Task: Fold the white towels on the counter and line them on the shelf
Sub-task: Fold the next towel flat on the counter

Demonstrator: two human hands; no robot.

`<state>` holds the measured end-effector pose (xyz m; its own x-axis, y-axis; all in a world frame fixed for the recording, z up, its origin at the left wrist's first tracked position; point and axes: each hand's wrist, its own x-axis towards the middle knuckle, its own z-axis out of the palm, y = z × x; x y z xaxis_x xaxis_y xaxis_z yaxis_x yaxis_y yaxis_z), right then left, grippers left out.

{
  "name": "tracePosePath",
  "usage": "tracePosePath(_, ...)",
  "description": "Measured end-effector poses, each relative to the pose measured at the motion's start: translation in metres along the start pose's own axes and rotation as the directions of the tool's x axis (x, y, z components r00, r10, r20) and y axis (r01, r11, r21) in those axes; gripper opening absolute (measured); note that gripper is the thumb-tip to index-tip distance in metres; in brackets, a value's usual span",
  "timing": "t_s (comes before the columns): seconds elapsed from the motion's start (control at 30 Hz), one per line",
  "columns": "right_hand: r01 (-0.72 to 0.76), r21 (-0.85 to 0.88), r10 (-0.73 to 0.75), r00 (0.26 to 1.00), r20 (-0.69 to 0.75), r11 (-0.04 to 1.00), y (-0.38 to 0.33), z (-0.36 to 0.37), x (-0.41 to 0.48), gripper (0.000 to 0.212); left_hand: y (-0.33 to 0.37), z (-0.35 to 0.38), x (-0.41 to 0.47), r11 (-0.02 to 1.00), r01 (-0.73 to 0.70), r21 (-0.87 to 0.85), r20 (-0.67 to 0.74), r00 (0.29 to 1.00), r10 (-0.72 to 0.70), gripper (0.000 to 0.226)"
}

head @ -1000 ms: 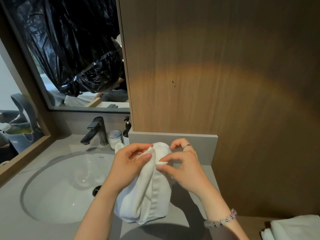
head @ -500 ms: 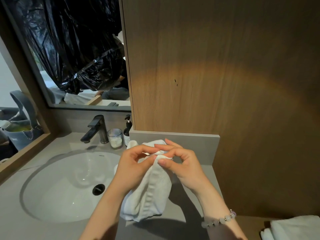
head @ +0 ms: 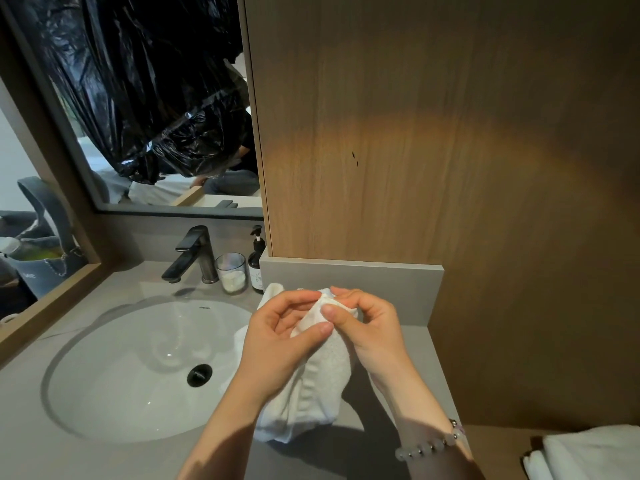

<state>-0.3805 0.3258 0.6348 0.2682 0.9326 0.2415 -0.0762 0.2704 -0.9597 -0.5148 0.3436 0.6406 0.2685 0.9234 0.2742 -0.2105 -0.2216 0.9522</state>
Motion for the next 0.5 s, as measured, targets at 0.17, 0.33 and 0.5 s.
tracePosePath(0.17,-0.071,0.051,0.072,0.997,-0.026,0.996,-0.002,0.005,-0.002,0.021,-0.002,0.003,0.003,0.999,0.001,0.037,-0.04,0.999,0.001,0.029)
tracePosePath(0.33,0.077,-0.335,-0.06,0.996,0.062,0.939,-0.008,-0.001,0.002,0.027,0.001,-0.001,0.005,0.999,0.004,0.046,-0.04,0.999,-0.002,0.024)
tracePosePath(0.5,0.255,-0.546,-0.187,0.966,0.177,0.798,-0.018,-0.011,0.004,0.032,0.006,-0.004,0.008,1.0,-0.018,0.023,-0.052,0.998,0.019,0.026)
